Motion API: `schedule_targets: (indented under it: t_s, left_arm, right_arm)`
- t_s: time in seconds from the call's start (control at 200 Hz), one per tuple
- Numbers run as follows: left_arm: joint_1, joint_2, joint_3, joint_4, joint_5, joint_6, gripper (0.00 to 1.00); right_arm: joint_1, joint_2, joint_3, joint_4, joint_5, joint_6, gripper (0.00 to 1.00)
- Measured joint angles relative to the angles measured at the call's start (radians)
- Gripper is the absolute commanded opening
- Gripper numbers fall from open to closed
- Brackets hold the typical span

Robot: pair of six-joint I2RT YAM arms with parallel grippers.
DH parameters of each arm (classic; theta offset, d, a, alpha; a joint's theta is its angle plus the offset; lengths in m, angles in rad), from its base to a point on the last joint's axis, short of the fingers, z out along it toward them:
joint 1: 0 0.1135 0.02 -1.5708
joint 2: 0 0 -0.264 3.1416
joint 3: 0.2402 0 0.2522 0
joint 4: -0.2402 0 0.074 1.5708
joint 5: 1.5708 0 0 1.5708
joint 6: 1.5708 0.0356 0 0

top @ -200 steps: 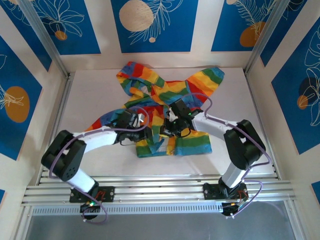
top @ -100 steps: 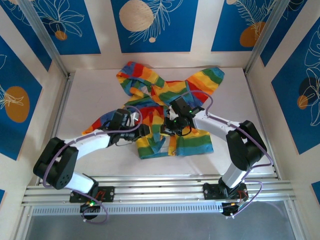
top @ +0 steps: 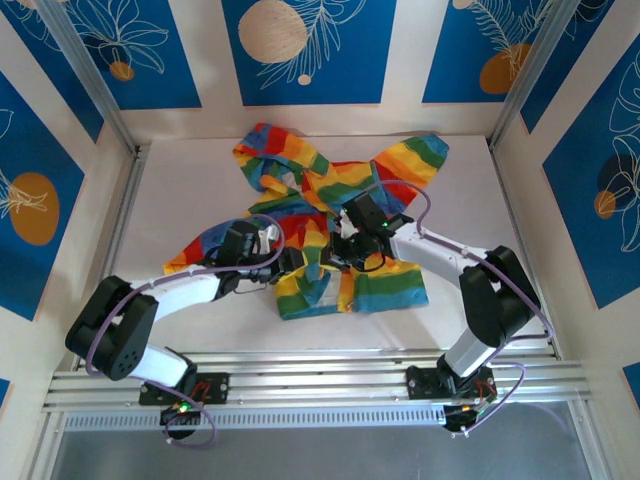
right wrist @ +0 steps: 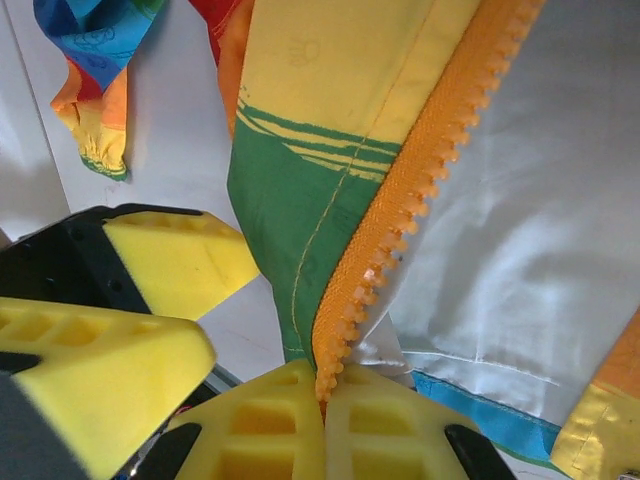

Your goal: Zip up the jacket

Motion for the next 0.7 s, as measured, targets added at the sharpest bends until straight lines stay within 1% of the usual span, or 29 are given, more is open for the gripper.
schedule_targets:
  t_s: [0.205,0.535,0.63,0.7]
  left_arm:
    - [-0.004,0.039,-0.043,0.16,0.047,-0.076,0.56]
    - [-0.031,0.1,-0.076,0.322,0.095,-0.171,0.55]
    - [-0.034,0.105,-0.08,0.354,0.105,-0.194,0.5]
    - [-0.035,0.105,-0.081,0.375,0.11,-0.213,0.36]
  right_arm:
    - [-0.016,-0.003,-0.043,0.08,-0.047,0.062,0.0]
    - [-0.049,-0.003,-0.076,0.183,-0.102,0.145,0.0]
    - [-0.054,-0.003,-0.076,0.192,-0.111,0.153,0.0]
    - [-0.056,-0.002,-0.076,0.198,-0.119,0.156,0.0]
